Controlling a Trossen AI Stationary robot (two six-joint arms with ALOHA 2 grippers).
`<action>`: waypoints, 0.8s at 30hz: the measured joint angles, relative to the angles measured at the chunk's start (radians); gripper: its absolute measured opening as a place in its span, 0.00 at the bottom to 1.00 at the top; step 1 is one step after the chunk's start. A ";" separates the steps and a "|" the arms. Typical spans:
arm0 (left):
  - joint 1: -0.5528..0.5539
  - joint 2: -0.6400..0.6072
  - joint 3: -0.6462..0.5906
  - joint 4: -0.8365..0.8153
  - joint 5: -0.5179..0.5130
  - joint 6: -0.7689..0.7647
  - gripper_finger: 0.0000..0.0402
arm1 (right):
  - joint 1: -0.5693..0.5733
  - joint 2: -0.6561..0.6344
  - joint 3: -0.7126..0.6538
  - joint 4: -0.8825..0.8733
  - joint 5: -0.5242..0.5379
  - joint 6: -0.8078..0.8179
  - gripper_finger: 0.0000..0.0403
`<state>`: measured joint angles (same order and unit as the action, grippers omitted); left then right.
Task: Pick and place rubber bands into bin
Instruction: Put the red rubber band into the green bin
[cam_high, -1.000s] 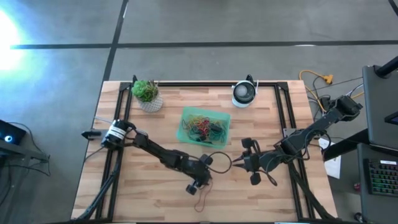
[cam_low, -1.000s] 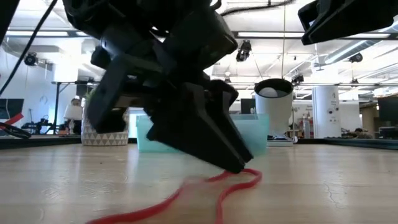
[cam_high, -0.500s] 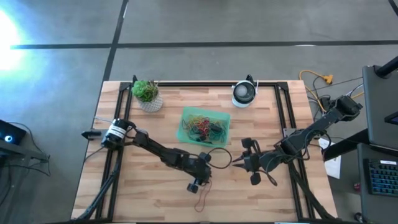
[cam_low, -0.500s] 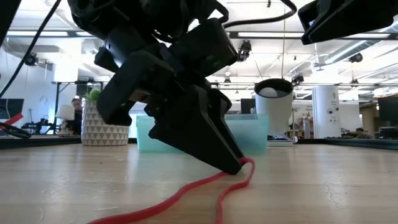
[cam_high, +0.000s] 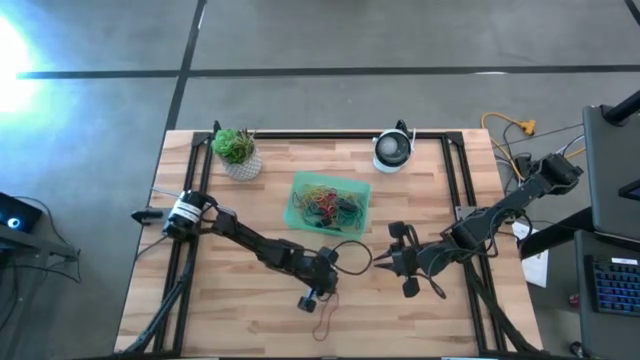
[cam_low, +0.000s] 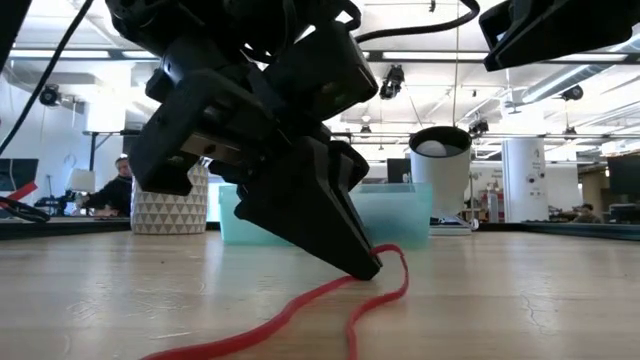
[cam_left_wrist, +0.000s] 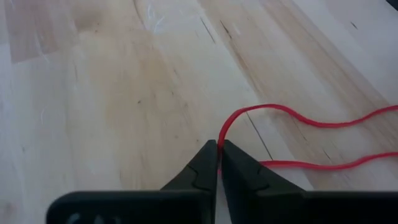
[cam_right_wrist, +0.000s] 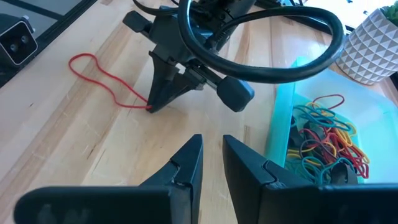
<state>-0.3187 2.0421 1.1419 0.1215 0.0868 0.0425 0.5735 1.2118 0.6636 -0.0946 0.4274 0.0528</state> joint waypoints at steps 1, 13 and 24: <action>0.000 0.000 0.000 0.000 0.000 0.000 0.00 | 0.000 0.000 0.000 0.000 0.000 0.000 0.14; 0.001 -0.107 -0.008 -0.077 -0.050 0.045 0.00 | 0.000 0.000 0.000 -0.006 0.000 0.000 0.14; 0.018 -0.331 -0.008 -0.238 -0.294 0.192 0.00 | 0.000 0.000 0.000 -0.011 0.000 0.000 0.14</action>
<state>-0.3011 1.7106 1.1343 -0.1168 -0.2072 0.2349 0.5735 1.2114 0.6636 -0.1057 0.4278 0.0525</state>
